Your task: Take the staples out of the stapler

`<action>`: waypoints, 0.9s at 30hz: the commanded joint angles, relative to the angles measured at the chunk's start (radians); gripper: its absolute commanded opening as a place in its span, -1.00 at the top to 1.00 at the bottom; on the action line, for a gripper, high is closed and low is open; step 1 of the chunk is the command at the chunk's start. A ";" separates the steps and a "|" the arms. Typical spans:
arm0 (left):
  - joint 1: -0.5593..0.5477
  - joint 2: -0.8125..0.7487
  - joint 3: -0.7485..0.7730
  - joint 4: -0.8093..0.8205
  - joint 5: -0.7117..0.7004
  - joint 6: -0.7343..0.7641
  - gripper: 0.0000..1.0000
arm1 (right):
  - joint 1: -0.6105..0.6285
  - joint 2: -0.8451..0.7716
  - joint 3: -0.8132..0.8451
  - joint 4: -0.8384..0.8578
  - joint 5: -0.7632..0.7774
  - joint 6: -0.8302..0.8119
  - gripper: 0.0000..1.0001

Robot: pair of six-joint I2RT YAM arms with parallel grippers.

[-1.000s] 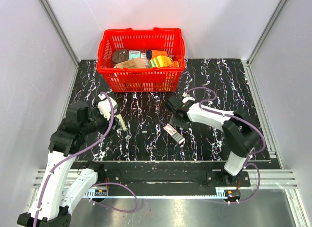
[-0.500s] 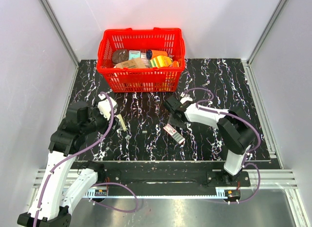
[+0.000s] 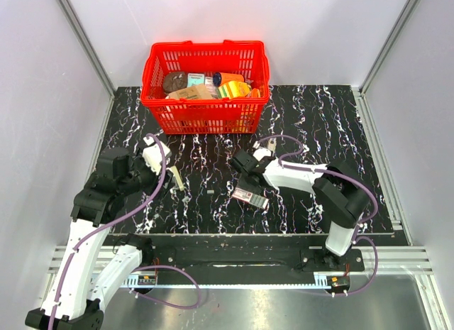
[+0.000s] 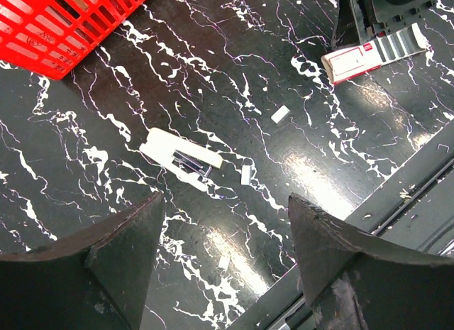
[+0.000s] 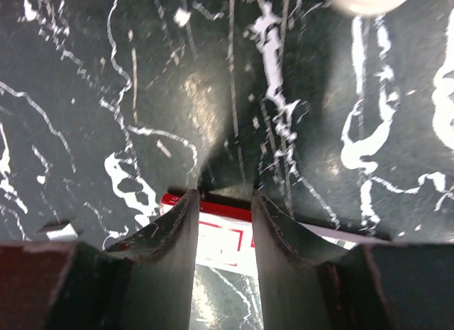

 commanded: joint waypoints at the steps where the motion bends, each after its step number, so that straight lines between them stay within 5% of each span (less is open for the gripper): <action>1: 0.004 0.007 0.007 0.012 -0.020 0.000 -0.50 | 0.049 0.002 -0.051 -0.010 -0.049 0.066 0.20; 10: 0.004 0.022 -0.011 0.029 -0.007 0.001 -0.50 | 0.061 -0.006 -0.044 -0.033 -0.021 0.051 0.20; 17: 0.004 0.042 -0.043 0.035 -0.024 0.053 -0.51 | 0.060 -0.021 0.057 0.035 0.034 -0.183 0.00; 27: 0.004 0.223 -0.135 0.109 -0.038 0.181 -0.48 | 0.060 -0.116 -0.099 0.511 -0.084 -0.518 -0.14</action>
